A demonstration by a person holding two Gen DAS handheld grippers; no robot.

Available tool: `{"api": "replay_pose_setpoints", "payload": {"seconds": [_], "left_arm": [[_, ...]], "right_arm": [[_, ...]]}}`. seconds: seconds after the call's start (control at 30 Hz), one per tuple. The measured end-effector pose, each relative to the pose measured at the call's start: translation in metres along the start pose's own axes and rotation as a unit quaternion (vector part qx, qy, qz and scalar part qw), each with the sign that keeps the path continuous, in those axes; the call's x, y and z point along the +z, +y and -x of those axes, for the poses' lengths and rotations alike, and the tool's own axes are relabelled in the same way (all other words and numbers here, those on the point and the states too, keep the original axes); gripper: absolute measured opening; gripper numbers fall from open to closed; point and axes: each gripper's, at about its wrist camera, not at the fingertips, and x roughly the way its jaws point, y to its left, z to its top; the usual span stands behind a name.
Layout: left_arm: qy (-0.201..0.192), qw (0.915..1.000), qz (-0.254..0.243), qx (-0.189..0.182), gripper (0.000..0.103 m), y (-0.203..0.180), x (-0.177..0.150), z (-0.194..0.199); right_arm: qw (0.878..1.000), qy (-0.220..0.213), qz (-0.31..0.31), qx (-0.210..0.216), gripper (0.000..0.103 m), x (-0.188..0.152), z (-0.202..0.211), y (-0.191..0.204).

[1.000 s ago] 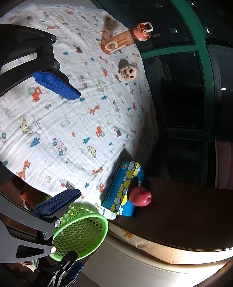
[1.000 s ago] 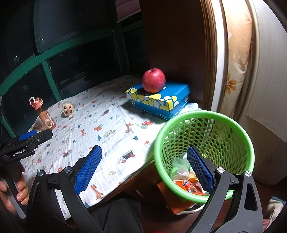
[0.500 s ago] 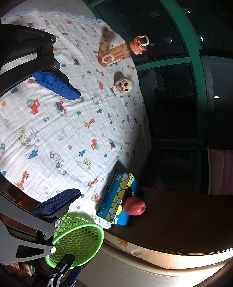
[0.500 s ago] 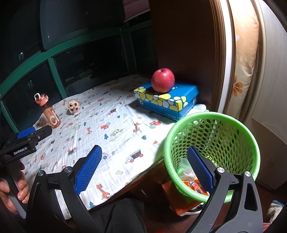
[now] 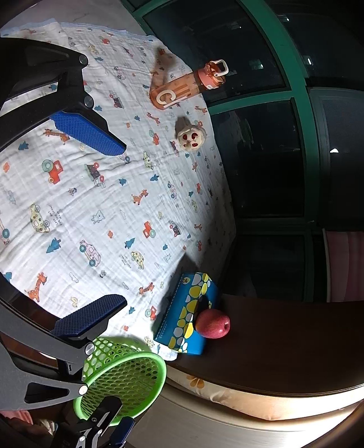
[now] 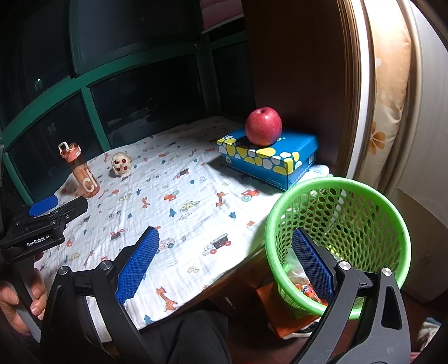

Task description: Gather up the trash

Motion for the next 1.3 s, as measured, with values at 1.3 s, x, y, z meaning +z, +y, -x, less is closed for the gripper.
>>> {"api": "replay_pose_setpoints", "payload": {"seconds": [1.3], "left_arm": [[0.002, 0.9999, -0.002, 0.015, 0.096, 0.0005, -0.0047, -0.0004]], "right_arm": [[1.000, 0.003, -0.007, 0.005, 0.095, -0.0031, 0.0000, -0.0015]]}}
